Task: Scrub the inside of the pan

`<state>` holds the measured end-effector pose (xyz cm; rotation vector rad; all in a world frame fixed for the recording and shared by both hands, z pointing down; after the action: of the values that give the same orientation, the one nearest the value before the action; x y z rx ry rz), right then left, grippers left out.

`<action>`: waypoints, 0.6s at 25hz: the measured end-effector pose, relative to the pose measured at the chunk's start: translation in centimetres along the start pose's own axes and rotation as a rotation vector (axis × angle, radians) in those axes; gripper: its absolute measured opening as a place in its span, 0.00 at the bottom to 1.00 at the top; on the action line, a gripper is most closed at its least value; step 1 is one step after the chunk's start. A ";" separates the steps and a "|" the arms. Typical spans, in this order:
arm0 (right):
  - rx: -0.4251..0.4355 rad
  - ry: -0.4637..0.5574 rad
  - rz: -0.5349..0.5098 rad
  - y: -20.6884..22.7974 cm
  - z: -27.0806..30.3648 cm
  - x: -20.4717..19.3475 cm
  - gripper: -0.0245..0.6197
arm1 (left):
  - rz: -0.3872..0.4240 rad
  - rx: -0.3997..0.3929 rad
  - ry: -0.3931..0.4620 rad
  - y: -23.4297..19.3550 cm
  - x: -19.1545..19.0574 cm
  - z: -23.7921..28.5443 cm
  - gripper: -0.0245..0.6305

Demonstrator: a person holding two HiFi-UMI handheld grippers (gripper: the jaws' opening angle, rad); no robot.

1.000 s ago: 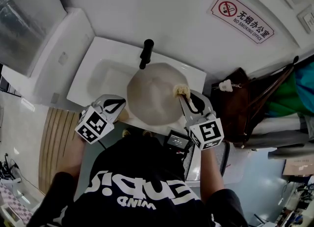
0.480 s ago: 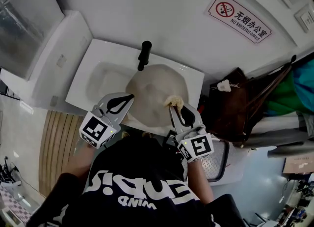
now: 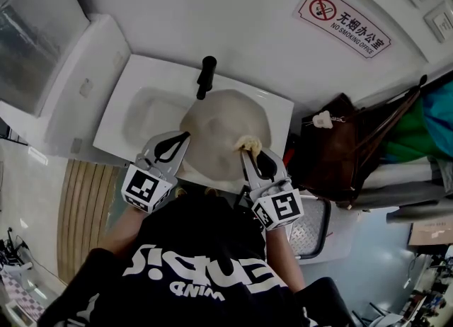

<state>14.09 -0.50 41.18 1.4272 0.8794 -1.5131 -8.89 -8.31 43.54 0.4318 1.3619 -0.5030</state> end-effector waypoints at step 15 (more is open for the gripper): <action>0.023 -0.028 -0.024 -0.4 0.6 -0.5 0.15 | 0.003 0.067 0.021 -0.2 0.1 -0.2 0.03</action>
<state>13.48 -0.85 41.74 1.4140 0.8673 -1.5617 -9.15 -8.41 43.39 0.4945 1.3672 -0.5439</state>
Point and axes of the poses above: the fingertips, and each gripper's own axes: z forward along the fingers, y to its right, x out of its top, the point moved 8 cm from there along -z, backward along the fingers, and after that the axes turned 2 degrees about -z, right-handed, at the moved point
